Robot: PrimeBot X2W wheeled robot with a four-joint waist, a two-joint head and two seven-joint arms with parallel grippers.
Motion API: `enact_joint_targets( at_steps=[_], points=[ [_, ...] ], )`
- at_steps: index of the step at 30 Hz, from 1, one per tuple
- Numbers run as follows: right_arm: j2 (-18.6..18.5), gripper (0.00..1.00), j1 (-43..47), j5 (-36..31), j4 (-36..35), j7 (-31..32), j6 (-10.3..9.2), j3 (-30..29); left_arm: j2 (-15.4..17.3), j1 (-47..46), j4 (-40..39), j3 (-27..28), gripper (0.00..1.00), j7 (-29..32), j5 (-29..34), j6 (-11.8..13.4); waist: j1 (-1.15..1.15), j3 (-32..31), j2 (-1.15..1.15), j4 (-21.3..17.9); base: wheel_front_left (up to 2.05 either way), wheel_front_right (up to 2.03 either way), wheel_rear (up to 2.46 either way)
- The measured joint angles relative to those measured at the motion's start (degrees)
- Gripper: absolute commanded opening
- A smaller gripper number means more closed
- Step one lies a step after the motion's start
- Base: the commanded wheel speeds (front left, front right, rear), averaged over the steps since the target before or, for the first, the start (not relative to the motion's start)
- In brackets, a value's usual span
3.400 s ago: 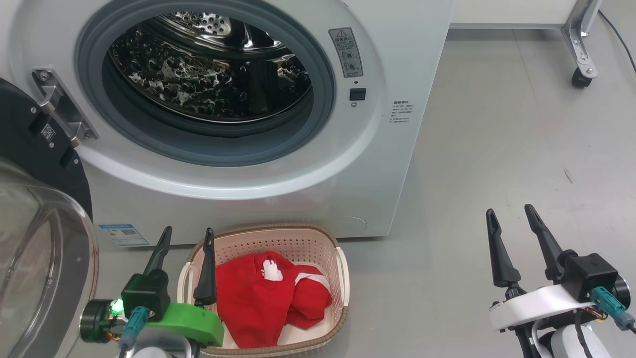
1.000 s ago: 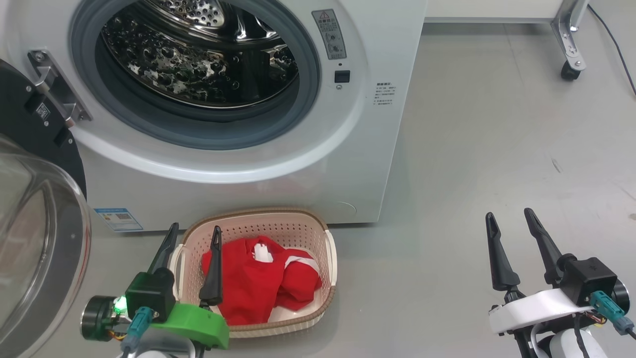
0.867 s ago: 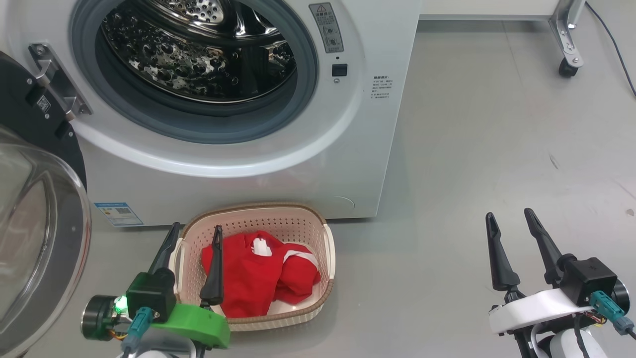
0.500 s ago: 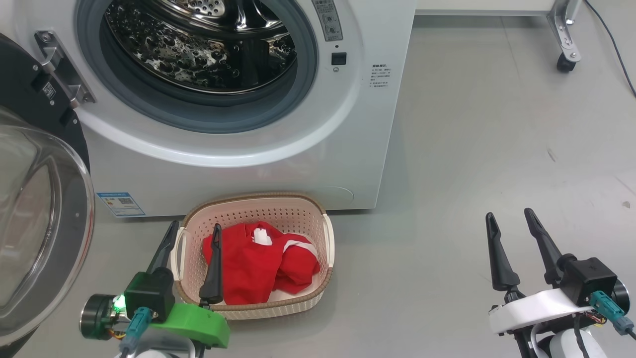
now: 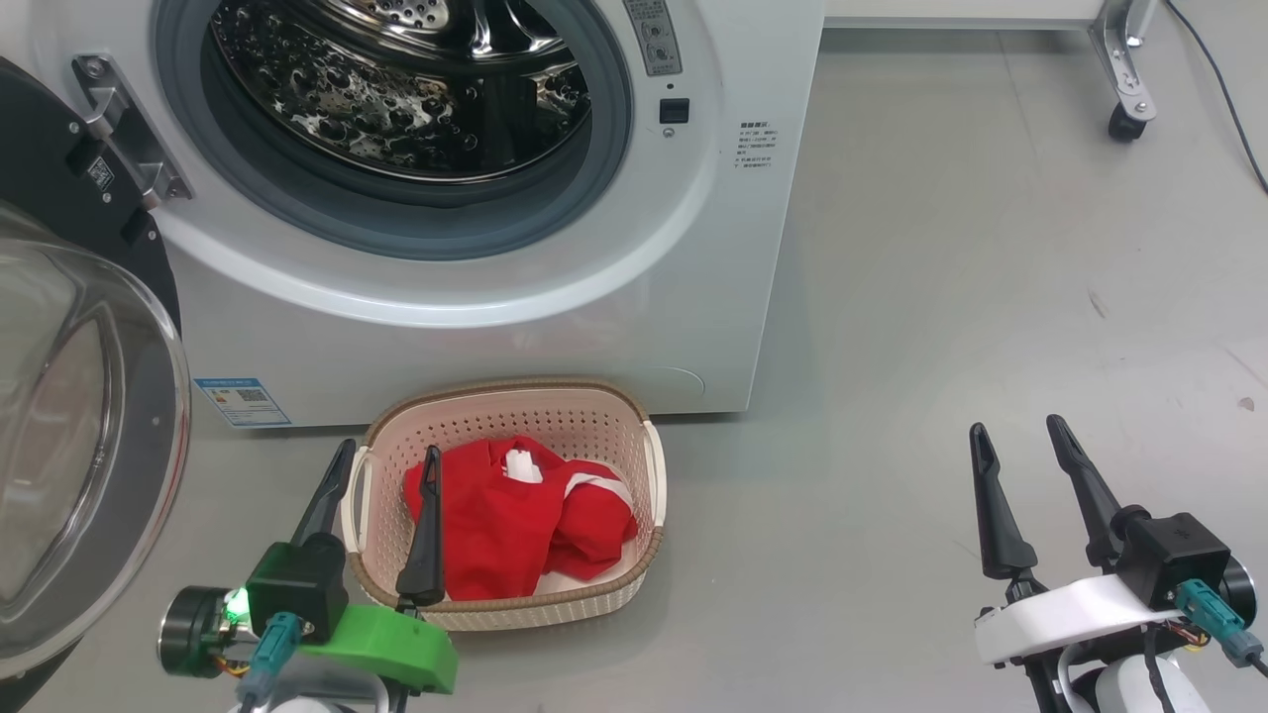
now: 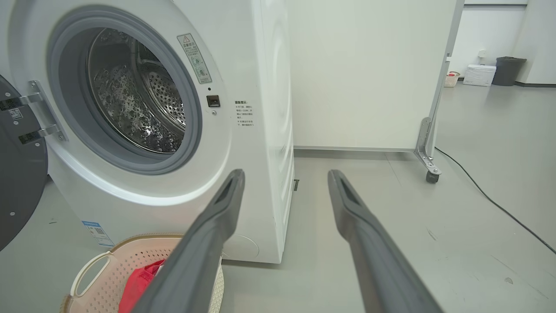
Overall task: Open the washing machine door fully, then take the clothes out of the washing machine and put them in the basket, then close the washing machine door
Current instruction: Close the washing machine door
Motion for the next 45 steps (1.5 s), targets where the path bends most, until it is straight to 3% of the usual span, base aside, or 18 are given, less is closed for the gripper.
enact_joint_targets(
  at_steps=[10, 20, 45],
  points=[
    [-0.1, 1.00, 0.1, 0.0, 0.0, 0.0, -0.47, -0.3, 0.0, 0.0, -0.7, -0.4, 1.00, -0.3, -0.1, 0.0, 0.00, -0.1, 0.00, 0.6, 0.00, 0.00, 0.00],
    [-0.7, 1.00, 1.2, 0.4, -0.6, 0.0, -0.94, -1.3, 0.0, 0.0, -1.3, -0.7, 1.00, -0.9, 0.0, 0.0, 0.00, 0.1, 0.00, 3.7, 0.00, 0.00, 0.00],
    [-3.1, 1.00, 1.2, 0.2, -3.6, 1.4, -0.58, -1.0, -0.2, 0.9, -1.7, -0.3, 1.00, -2.9, -0.6, 0.0, 0.00, 1.6, 0.00, 20.4, 0.00, 0.00, 0.00]
  ],
)
